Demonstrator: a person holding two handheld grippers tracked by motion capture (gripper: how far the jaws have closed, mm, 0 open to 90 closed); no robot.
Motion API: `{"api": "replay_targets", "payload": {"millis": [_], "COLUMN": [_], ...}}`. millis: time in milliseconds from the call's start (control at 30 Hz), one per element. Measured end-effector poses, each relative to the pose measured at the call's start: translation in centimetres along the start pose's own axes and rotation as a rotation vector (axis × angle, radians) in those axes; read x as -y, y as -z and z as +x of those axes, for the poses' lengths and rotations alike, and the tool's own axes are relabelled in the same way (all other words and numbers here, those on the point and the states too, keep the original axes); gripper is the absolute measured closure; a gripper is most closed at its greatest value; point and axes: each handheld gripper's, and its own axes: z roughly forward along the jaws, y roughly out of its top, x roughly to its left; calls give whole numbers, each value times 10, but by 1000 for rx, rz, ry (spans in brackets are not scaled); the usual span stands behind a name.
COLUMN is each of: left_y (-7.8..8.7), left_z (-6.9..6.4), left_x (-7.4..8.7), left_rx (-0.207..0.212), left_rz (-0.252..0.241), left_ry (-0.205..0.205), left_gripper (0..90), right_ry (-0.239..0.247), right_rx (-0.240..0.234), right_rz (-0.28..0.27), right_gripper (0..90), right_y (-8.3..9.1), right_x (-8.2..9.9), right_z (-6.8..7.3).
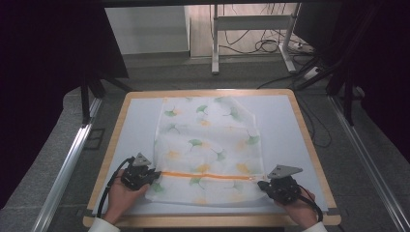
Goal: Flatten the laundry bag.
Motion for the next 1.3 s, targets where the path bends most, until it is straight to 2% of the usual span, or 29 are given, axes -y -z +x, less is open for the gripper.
{"api": "replay_targets", "payload": {"millis": [100, 300, 367, 433, 533, 633, 733, 767, 833, 967, 1067, 1100, 1133, 1167, 1267, 1300], "left_y": [4, 13, 14, 17, 27, 30, 23, 23, 10, -8, -12, -12, -12, -11, -10, -10], "left_z": [0, 2, 2, 1, -2, -7, -16, -16, -25, -33, -33, -33, -32, -30, -26, -26], "left_x": [4, 15, 15, 13, 9, 2, -6, -6, -14, -20, -21, -21, -20, -19, -17, -17], "left_rx": [6, 15, -1, -16, -37, -37, -28, -28, -14, -8, -13, -13, -14, -15, -13, -13], "left_rz": [-5, -20, -34, -58, -122, -156, -137, -137, -99, -51, -40, -40, -41, -42, -42, -42], "left_ry": [1, 25, 26, 32, 35, 30, -8, -8, -51, -94, -99, -99, -95, -90, -82, -82], "left_gripper": [789, 765, 705, 602, 465, 389, 358, 353, 351, 349, 350, 350, 350, 351, 352, 352], "right_ry": [5, 46, 53, 64, 58, 21, -11, -11, -37, -63, -86, -86, -96, -125, -170, -170], "right_rx": [-6, -14, 7, 18, 0, -2, 10, 10, 22, 55, 87, 87, 99, 100, 104, 104], "right_rz": [4, 18, 20, 10, -30, -69, -86, -86, -98, -113, -114, -114, -112, -107, -83, -83], "right_gripper": [880, 858, 767, 659, 541, 490, 442, 442, 420, 408, 406, 406, 406, 407, 408, 408], "right_y": [1, 1, 0, 0, 5, 10, 9, 9, 7, -2, -18, -18, -24, -39, -64, -64], "right_x": [2, 5, 5, 5, 3, -1, -9, -9, -20, -49, -73, -73, -81, -96, -113, -113], "right_z": [0, 9, 9, 8, 7, 0, -10, -10, -21, -41, -59, -59, -65, -79, -101, -101]}}
